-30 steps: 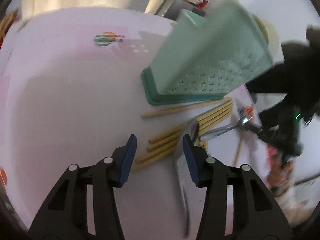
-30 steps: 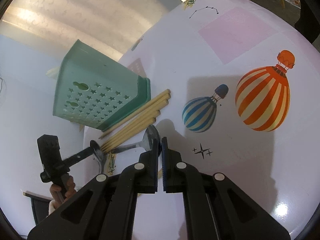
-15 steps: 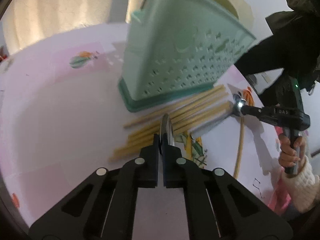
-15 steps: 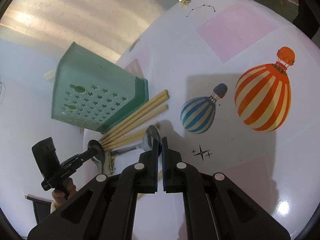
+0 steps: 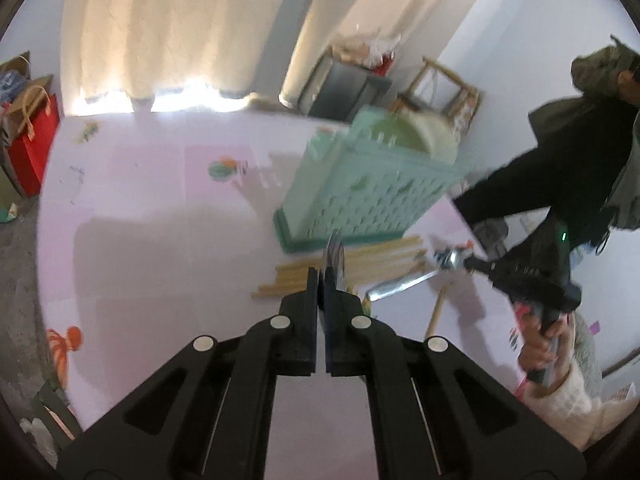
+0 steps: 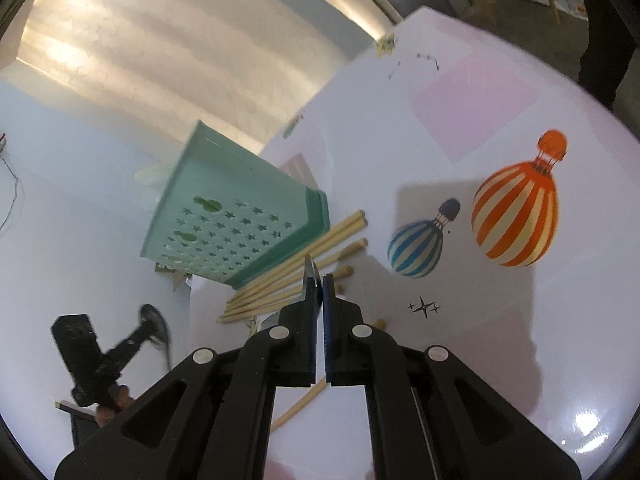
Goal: Organize utensils
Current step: 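Lift both spoons over the green basket and release them inside with both tools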
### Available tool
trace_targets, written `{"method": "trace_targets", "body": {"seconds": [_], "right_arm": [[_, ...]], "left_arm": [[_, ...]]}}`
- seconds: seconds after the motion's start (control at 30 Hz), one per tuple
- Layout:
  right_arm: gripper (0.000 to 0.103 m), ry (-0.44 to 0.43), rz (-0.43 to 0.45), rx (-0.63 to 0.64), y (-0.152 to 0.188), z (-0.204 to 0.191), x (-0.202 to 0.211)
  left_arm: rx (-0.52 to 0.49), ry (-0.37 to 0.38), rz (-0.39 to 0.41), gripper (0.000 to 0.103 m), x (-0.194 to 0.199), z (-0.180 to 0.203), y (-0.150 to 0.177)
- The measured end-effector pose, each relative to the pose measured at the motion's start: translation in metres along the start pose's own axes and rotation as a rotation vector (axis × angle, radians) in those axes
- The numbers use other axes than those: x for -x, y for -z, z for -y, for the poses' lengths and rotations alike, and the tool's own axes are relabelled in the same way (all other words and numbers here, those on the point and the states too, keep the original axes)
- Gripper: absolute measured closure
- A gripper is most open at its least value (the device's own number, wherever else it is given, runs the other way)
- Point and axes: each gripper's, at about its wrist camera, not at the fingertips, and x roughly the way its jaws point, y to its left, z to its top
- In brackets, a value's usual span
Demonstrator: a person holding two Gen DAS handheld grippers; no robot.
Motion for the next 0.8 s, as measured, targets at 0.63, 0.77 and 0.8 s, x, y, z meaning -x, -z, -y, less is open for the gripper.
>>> {"method": "trace_targets", "body": {"seconds": [0.63, 0.77, 0.8], "right_arm": [[0.100, -0.162, 0.054, 0.028, -0.004, -0.040, 0.096], [0.100, -0.182, 0.081, 0.009, -0.012, -0.039, 0.107], [0.100, -0.188, 0.085, 0.009, -0.014, -0.040, 0.106]], "left_arm": [[-0.060, -0.398, 0.572, 0.102, 0.022, 0.089, -0.147], [-0.160, -0.496, 0.529, 0.102, -0.035, 0.106, -0.145], [-0.173, -0.499, 0.517, 0.102, -0.046, 0.107, -0.144]]}}
